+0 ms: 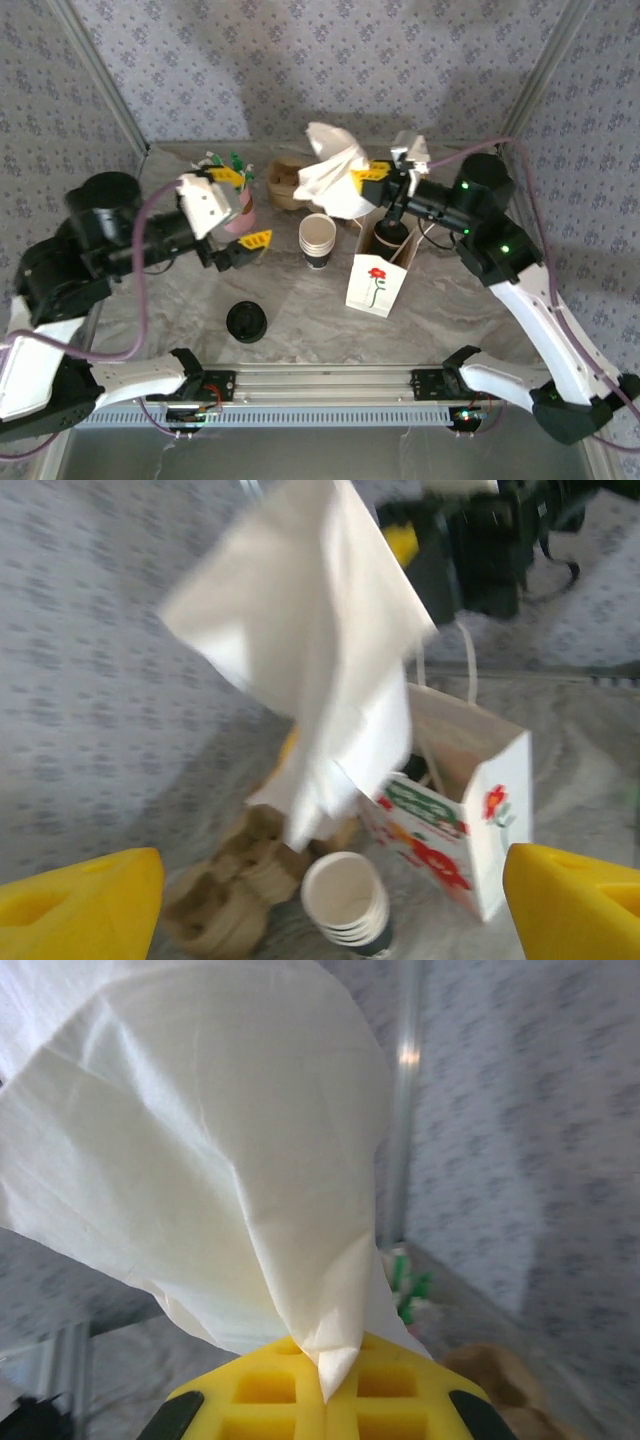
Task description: Pack the takeout coffee
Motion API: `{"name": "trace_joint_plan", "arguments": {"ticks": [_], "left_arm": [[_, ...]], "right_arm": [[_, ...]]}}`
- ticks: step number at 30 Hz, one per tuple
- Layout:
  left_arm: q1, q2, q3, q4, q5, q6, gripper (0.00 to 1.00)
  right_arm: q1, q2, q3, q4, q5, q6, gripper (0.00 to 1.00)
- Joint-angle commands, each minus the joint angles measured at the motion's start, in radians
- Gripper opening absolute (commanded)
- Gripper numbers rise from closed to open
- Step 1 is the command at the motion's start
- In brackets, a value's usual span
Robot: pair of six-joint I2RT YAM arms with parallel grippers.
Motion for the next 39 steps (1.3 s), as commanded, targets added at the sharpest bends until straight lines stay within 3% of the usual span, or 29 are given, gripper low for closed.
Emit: {"name": "trace_joint_plan", "arguments": {"ticks": [1,7,13,22,26,31,39], "left_arm": [[-0.006,0.019,-0.089,0.157,0.127,-0.057,0.88],[-0.023,0.075,-0.161,0.258,0.099,-0.048,0.87],[-0.039,0.106,-0.198,0.339,0.016,-0.051,0.88],[-0.054,0.144,-0.255,0.431,-0.156,-0.109,0.87],[-0.061,0.169,-0.260,0.456,-0.214,-0.138,0.86],[-0.063,0.171,-0.281,0.491,-0.267,-0.169,0.86],[-0.065,0.154,-0.344,0.565,-0.233,-0.207,0.86]], "right_arm": [[-0.066,-0.077,-0.032,-0.044,0.159,0.021,0.00],[-0.190,-0.155,-0.059,-0.117,0.267,0.044,0.00],[-0.219,-0.157,-0.049,-0.185,0.374,0.055,0.00],[-0.213,-0.108,0.085,-0.391,0.593,0.360,0.00],[-0.180,-0.063,0.139,-0.438,0.650,0.491,0.00],[-0.084,0.008,0.229,-0.450,0.757,0.539,0.00],[0.036,0.039,0.190,-0.238,0.882,0.670,0.00]]}}
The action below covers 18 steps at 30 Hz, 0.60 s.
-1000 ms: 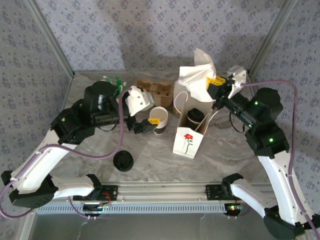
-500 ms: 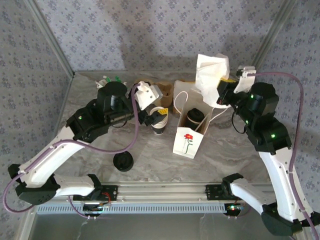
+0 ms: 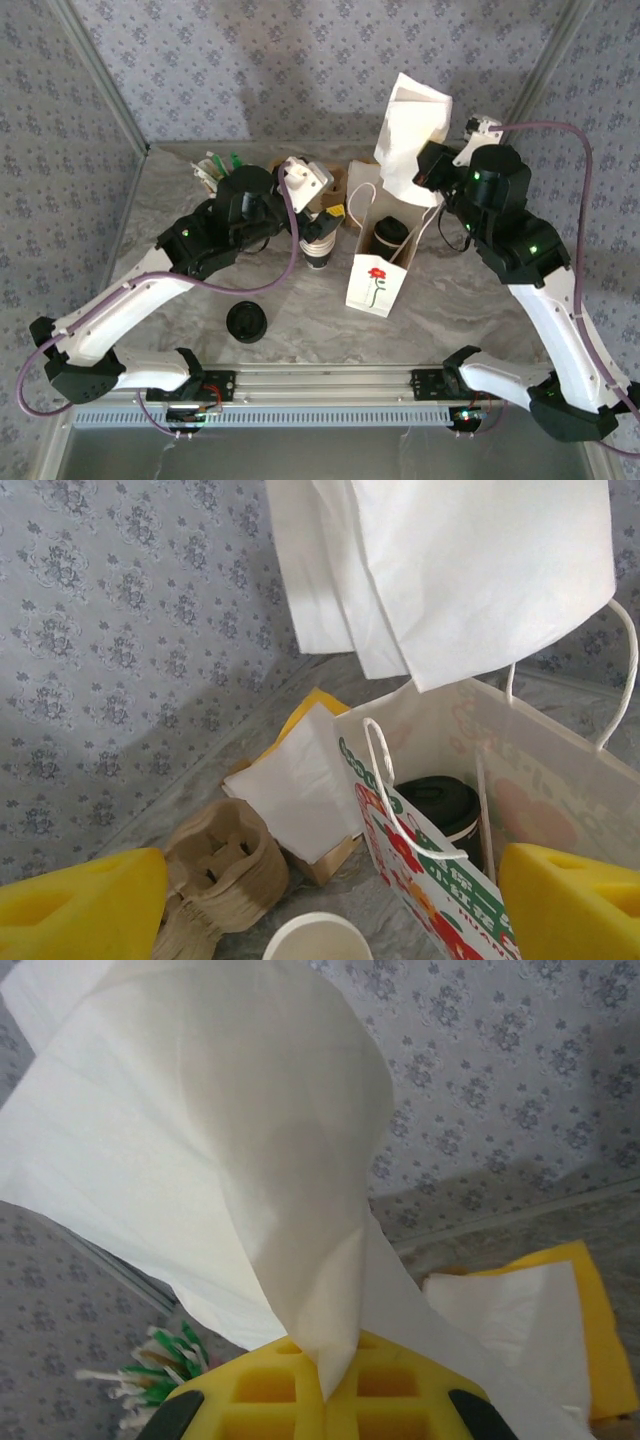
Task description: Pack the takeout coffee
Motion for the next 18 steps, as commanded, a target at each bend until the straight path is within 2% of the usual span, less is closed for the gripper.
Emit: {"name": "trace_joint_plan", "arguments": {"ticks": [1,10,18], "left_arm": [[-0.006,-0.030,-0.023,0.072,0.000,-0.032,0.86],[-0.005,-0.065,-0.057,0.095,-0.006,-0.022,0.87],[-0.005,-0.074,-0.061,0.091,0.004,-0.032,0.87]], "right_arm": [[0.039,-0.003,-0.019,0.133,0.103,0.103,0.00],[0.179,0.010,-0.042,0.256,0.284,0.016,0.00],[0.231,-0.133,-0.317,0.388,0.413,0.076,0.00]]}}
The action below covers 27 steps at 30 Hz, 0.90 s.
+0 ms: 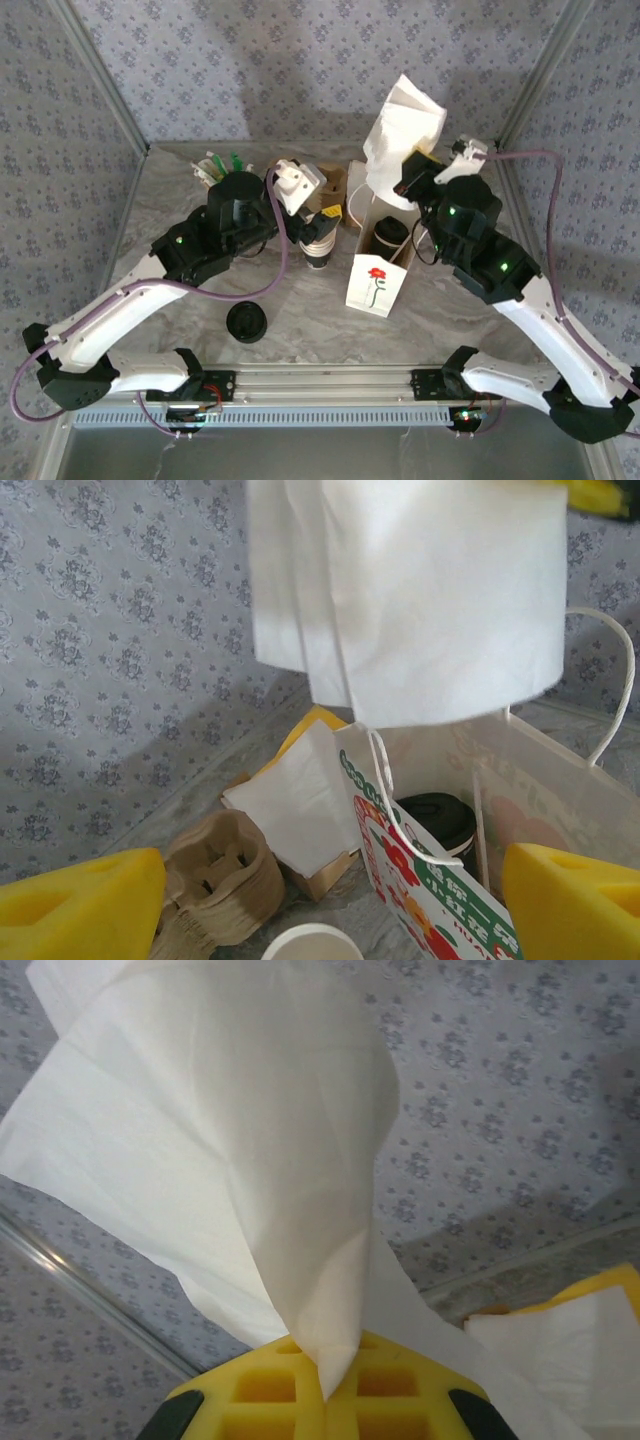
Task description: Pack the takeout coffee
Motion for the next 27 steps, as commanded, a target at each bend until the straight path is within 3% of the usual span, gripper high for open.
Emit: {"name": "trace_joint_plan", "arguments": {"ticks": [1,17,27], "left_arm": [[-0.004,-0.021,-0.001,0.030,0.002,-0.012,0.87],[-0.004,-0.015,-0.007,0.028,-0.007,-0.022,0.87],[-0.004,-0.004,0.000,0.031,-0.002,-0.028,0.87]], "right_arm": [[0.011,-0.057,-0.080,0.098,0.095,0.043,0.00],[0.041,-0.146,-0.248,0.100,0.184,0.117,0.00],[0.125,-0.159,-0.279,0.051,0.251,0.147,0.00]]}}
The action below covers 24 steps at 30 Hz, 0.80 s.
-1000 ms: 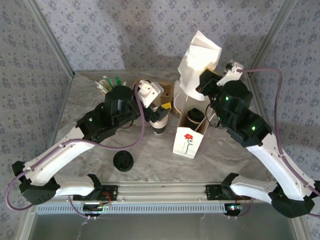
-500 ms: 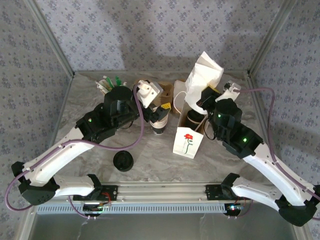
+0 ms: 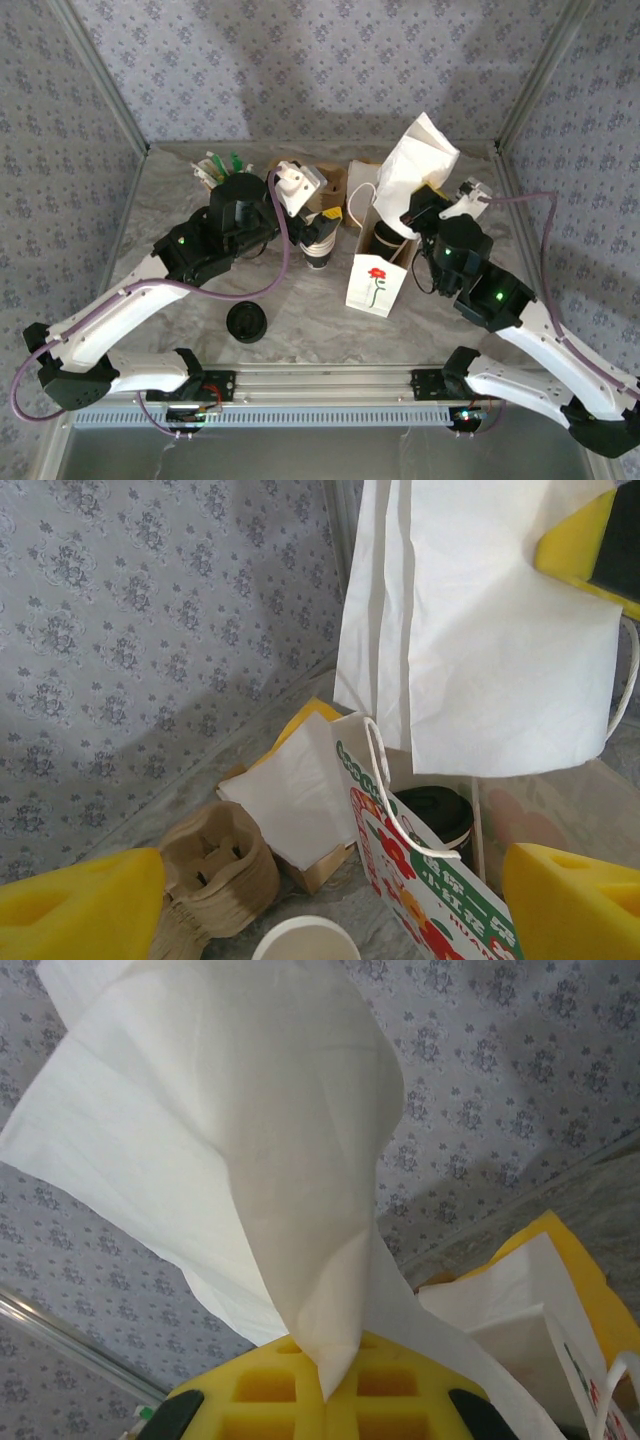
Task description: Pack the takeout coffee
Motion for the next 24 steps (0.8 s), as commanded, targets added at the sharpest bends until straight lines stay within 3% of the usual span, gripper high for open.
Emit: {"name": "trace_joint_plan", "arguments": {"ticks": [1,7,15,24], "left_arm": [[-0.004,-0.005,0.011,0.031,-0.001,-0.016,0.87],[-0.004,-0.021,0.000,0.028,-0.005,-0.016,0.87],[-0.004,-0.041,-0.020,0.024,-0.011,-0.018,0.87],[-0.004,-0.042,-0.033,0.033,-0.015,-0.020,0.87]], "right_arm": [[0.039,-0.005,-0.023,-0.019,0.066,0.035,0.00],[0.101,-0.009,-0.057,-0.032,0.151,0.043,0.00],[0.112,-0.041,-0.078,-0.027,0.243,0.030,0.00],[0.108,0.010,-0.055,-0.017,0.235,-0.025,0.00]]}}
